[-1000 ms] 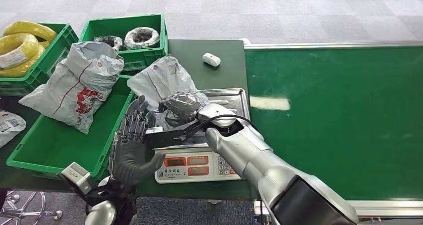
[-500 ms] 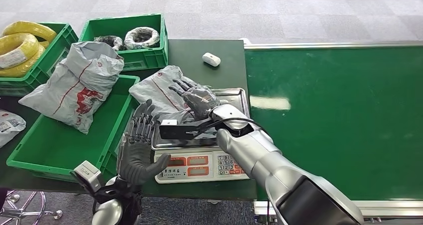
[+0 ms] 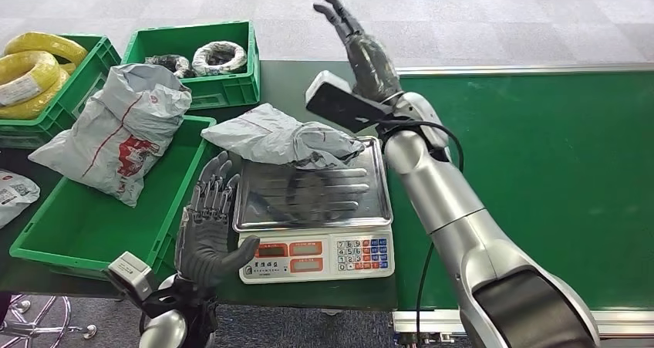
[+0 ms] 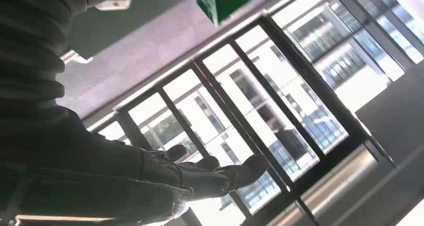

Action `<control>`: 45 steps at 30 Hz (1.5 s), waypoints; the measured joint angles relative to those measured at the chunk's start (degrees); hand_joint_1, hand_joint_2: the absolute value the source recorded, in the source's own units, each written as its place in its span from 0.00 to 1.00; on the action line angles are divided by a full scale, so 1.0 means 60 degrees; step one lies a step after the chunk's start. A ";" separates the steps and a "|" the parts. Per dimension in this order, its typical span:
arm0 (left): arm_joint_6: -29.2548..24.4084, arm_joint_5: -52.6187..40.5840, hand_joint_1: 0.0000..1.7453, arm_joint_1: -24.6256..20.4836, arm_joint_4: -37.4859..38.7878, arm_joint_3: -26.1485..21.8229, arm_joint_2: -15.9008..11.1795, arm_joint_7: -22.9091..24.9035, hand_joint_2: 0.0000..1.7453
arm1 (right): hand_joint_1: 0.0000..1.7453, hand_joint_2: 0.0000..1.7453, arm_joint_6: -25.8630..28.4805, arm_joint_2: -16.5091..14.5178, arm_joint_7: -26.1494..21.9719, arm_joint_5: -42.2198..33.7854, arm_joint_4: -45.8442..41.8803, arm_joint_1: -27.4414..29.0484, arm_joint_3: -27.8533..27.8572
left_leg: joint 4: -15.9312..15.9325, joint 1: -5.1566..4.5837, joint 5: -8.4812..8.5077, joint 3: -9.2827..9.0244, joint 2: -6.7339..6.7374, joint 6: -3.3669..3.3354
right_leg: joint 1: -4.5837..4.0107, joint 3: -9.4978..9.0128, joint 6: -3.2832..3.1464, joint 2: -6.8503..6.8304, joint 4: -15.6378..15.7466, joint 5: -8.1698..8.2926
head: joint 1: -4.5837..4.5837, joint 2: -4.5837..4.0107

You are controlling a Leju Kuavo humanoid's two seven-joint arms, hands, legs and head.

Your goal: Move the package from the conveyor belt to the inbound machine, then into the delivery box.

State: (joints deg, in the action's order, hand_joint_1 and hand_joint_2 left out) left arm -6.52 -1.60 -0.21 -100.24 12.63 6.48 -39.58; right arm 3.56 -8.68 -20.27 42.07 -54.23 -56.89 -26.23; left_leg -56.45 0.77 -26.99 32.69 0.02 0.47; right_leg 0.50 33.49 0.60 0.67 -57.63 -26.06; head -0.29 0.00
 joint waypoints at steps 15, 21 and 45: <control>-0.0329 -0.0130 0.00 0.0455 -0.0219 -0.0039 -0.0105 -0.0073 1.00 | 0.00 1.00 0.0259 0.1031 -0.1242 -0.2469 -0.5972 0.1925 0.2740 | 0.0001 -0.0002 -0.0006 -0.0001 0.0000 0.0002 | 0.0001 0.0000 0.0002 -0.0013 0.0004 -0.0002 | -0.0003 0.0000; -0.1931 -0.3038 0.00 -0.0103 -0.0173 -0.0043 -0.0254 0.0308 1.00 | 0.00 1.00 0.0874 0.0974 -0.2386 -0.2892 -0.7790 0.3880 0.3204 | 0.0001 0.0000 -0.0007 0.0002 -0.0065 0.0001 | 0.0001 -0.0021 0.0009 -0.0073 0.0006 -0.0019 | -0.0003 0.0000; -0.0458 -1.4041 0.00 -0.7835 0.6301 0.3223 0.0262 0.5887 1.00 | 0.00 1.00 0.0536 -0.0167 -0.3164 -0.1519 -1.0944 0.7899 0.2317 | -0.0005 -0.0006 0.0029 0.0005 -0.0100 0.0001 | 0.0005 -0.0018 -0.0002 -0.0115 0.0008 0.0000 | -0.0011 0.0000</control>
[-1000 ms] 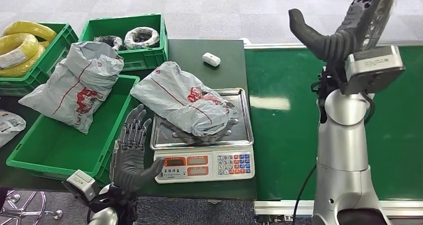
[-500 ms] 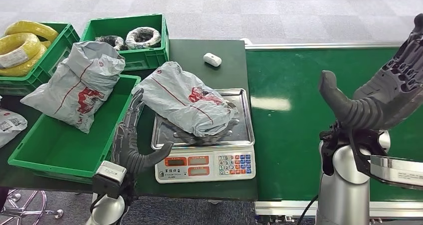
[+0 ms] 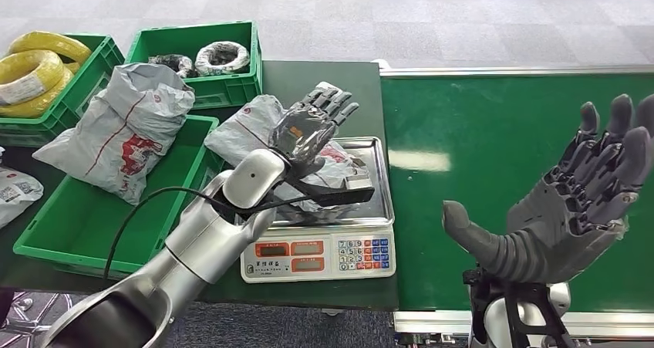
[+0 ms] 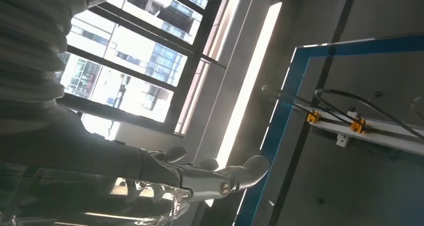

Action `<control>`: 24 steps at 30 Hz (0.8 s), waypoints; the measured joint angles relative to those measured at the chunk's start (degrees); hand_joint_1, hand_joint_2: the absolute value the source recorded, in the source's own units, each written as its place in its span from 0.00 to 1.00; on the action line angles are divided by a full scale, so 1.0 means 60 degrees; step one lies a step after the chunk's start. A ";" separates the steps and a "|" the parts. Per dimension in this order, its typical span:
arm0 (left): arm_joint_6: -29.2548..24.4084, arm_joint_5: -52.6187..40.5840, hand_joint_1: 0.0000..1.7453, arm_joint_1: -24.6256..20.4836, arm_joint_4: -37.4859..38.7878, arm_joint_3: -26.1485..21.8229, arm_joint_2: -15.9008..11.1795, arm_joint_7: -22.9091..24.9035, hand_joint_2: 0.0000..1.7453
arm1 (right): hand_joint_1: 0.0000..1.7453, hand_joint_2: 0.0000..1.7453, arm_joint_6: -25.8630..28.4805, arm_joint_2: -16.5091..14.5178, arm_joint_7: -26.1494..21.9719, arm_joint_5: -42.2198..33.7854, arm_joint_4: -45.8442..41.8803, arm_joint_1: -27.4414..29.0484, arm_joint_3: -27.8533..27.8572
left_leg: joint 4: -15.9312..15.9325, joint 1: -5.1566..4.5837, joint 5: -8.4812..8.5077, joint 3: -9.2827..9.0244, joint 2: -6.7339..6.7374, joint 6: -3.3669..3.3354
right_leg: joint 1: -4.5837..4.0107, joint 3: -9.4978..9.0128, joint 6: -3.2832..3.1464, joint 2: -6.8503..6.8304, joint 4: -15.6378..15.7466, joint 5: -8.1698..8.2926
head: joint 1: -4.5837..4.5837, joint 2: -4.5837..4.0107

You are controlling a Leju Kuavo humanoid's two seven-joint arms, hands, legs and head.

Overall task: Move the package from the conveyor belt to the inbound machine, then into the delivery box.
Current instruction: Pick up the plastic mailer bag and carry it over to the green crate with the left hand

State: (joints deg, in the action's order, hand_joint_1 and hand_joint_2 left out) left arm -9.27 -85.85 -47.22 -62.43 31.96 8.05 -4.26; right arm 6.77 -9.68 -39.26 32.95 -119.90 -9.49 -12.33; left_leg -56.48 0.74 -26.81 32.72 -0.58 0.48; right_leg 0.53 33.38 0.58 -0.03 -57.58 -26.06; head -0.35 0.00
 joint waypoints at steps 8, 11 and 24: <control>0.0142 -0.0646 0.00 -0.1739 0.3818 0.3240 0.0536 0.0729 1.00 | 0.00 1.00 0.0721 -0.0054 0.0000 0.0451 -0.0372 0.0661 -0.0124 | 0.0002 0.0001 -0.0003 0.0009 0.0033 0.0002 | -0.0001 0.0008 0.0000 0.0026 0.0000 0.0000 | -0.0003 0.0000; 0.0110 -0.0646 0.00 -0.1969 0.4611 0.3858 0.0649 0.0726 1.00 | 0.00 1.00 0.0807 -0.0050 -0.0001 0.0503 -0.0445 0.0839 -0.0172 | 0.0003 0.0002 -0.0003 0.0009 0.0035 0.0002 | -0.0002 0.0008 0.0000 0.0029 0.0000 0.0000 | 0.0000 0.0000; 0.0127 -0.0642 0.00 -0.2461 0.5856 0.4764 0.0935 0.0574 1.00 | 0.00 1.00 0.1073 -0.0003 -0.0033 0.0679 -0.0532 0.1153 -0.0253 | 0.0004 0.0002 -0.0002 0.0003 0.0035 0.0002 | -0.0002 -0.0003 0.0000 0.0029 -0.0001 0.0000 | -0.0001 0.0000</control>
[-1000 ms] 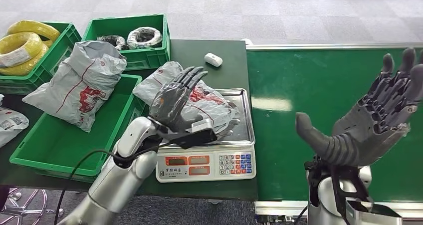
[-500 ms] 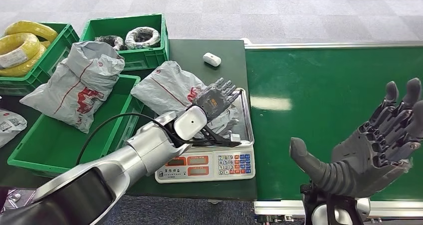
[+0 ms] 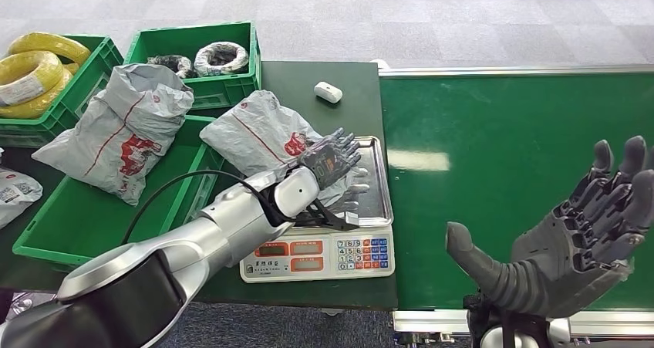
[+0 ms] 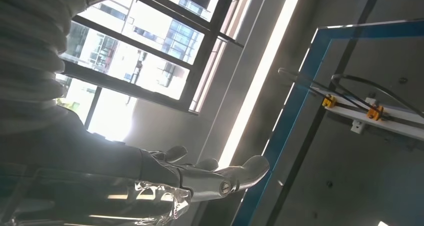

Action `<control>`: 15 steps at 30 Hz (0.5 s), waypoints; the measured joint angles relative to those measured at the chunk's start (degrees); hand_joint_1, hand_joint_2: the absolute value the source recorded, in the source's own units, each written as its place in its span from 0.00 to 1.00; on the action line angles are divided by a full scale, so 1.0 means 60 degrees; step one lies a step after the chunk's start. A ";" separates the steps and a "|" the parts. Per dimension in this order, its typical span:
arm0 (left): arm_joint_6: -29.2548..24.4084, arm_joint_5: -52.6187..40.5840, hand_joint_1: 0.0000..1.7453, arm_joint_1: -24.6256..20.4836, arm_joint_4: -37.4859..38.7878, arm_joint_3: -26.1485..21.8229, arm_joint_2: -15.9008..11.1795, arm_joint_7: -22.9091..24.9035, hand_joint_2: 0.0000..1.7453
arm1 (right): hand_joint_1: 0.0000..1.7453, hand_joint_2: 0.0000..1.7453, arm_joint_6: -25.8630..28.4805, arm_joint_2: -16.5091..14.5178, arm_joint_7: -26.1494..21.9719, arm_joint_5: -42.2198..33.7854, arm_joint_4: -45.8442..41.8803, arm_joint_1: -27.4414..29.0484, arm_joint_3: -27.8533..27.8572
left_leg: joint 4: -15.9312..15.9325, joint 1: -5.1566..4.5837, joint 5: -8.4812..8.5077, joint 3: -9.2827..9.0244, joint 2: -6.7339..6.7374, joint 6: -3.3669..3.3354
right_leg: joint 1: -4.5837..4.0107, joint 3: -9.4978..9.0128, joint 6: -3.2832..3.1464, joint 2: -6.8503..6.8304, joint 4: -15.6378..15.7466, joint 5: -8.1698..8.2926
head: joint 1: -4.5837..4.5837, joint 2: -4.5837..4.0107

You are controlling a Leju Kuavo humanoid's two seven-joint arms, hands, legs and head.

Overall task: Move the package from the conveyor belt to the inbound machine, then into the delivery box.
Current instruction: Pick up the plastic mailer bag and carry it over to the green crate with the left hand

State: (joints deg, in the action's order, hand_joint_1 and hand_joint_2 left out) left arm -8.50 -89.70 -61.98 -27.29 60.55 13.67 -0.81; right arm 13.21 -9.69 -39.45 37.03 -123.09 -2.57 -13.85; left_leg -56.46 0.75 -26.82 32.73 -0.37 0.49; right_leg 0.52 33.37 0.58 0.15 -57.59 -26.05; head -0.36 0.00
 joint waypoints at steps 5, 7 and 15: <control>0.0089 0.0007 0.00 -0.0078 0.0151 0.0133 0.0059 -0.0094 1.00 | 0.00 1.00 0.0107 0.0031 -0.0018 0.0048 -0.0002 0.0099 -0.0037 | 0.0000 0.0001 0.0000 -0.0006 0.0000 0.0000 | -0.0001 -0.0006 0.0000 0.0000 0.0000 0.0000 | 0.0000 0.0000; 0.0235 0.0047 0.00 -0.0124 0.0201 0.0158 0.0068 -0.0216 1.00 | 0.00 1.00 0.0139 0.0057 -0.0024 0.0062 -0.0002 0.0105 -0.0046 | 0.0001 0.0001 0.0000 -0.0009 0.0001 0.0000 | -0.0001 -0.0010 0.0000 0.0000 0.0000 0.0000 | 0.0000 0.0000; 0.2010 0.0687 0.91 -0.0408 0.0486 -0.0087 0.0039 -0.1509 1.00 | 0.00 1.00 0.0329 0.0215 -0.0026 0.0008 0.0005 0.0092 -0.0137 | 0.0002 0.0001 0.0000 -0.0022 -0.0001 0.0000 | -0.0001 -0.0030 0.0000 0.0000 0.0000 0.0000 | 0.0001 0.0000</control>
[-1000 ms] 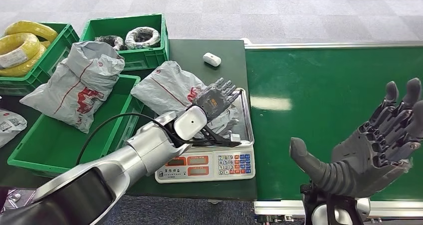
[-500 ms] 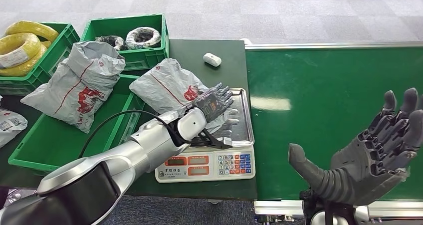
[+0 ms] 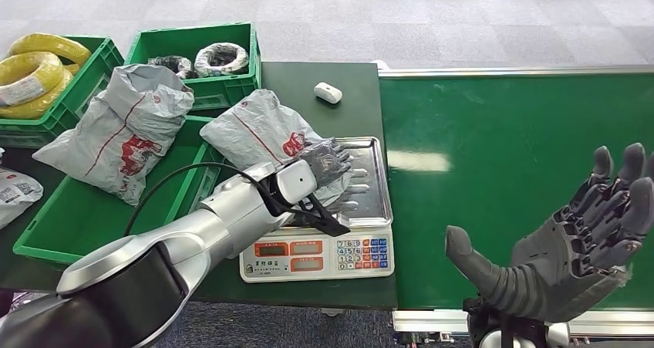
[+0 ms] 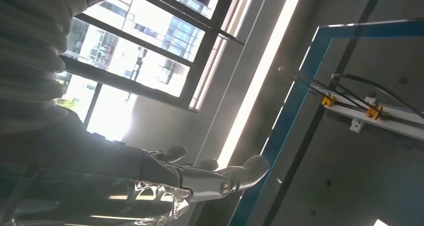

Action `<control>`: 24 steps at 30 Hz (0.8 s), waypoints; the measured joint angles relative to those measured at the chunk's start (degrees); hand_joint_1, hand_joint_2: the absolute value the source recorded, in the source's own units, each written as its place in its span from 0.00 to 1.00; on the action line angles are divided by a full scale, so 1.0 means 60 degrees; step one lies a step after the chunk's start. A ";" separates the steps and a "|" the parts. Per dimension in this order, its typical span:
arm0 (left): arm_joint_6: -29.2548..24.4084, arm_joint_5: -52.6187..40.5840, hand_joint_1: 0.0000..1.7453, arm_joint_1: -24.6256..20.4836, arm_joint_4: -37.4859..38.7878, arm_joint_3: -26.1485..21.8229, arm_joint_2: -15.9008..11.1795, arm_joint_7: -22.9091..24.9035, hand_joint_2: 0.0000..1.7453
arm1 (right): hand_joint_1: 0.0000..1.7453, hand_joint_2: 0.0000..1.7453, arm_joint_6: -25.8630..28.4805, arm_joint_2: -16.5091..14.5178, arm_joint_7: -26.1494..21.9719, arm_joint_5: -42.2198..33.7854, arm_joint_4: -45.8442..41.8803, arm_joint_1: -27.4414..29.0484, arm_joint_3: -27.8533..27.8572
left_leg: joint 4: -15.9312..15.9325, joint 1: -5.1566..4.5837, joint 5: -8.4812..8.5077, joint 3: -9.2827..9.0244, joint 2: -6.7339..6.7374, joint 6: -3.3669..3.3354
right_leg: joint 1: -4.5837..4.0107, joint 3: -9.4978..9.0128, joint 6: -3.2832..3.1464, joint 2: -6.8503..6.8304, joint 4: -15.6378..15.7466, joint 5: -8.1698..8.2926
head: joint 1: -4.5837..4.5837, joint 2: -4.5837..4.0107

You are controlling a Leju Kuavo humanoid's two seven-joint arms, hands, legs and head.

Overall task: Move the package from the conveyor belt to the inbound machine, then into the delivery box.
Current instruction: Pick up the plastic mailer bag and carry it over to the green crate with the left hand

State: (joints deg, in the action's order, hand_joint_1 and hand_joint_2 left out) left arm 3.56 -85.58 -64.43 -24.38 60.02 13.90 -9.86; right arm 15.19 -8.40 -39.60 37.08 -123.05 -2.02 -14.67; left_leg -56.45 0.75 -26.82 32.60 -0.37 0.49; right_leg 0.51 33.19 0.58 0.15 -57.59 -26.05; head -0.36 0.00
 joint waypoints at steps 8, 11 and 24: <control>0.0175 0.0317 0.92 -0.0031 0.0137 -0.0302 -0.0198 -0.0358 1.00 | 0.00 1.00 0.0064 0.0084 0.0000 0.0092 -0.0001 0.0005 -0.0090 | 0.0000 0.0001 0.0001 -0.0008 0.0000 0.0000 | -0.0001 -0.0004 0.0000 0.0000 0.0000 0.0000 | 0.0001 0.0000; 0.0166 0.0329 0.93 -0.0040 0.0140 -0.0334 -0.0213 -0.0412 1.00 | 0.00 1.00 0.0134 0.0088 0.0000 0.0214 -0.0049 0.0025 -0.0108 | 0.0000 0.0000 0.0001 -0.0008 -0.0001 0.0000 | 0.0000 -0.0004 0.0000 0.0000 0.0000 0.0000 | 0.0001 0.0000; -0.1625 0.1879 0.98 -0.0167 -0.0664 -0.1626 -0.0404 -0.0074 1.00 | 0.00 1.00 0.0313 0.0075 0.0237 0.0699 -0.0582 0.0362 -0.0216 | 0.0000 0.0000 0.0002 0.0009 -0.0004 -0.0001 | 0.0000 0.0007 0.0000 -0.0003 -0.0002 0.0000 | 0.0001 0.0000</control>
State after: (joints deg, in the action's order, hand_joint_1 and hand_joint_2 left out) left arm -6.19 -74.31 -65.43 -28.37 50.27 11.48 -10.31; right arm 17.06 -7.96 -38.18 41.27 -126.55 0.15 -15.97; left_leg -56.45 0.76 -26.81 32.65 -0.39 0.48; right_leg 0.51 33.23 0.58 0.13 -57.60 -26.05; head -0.35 0.00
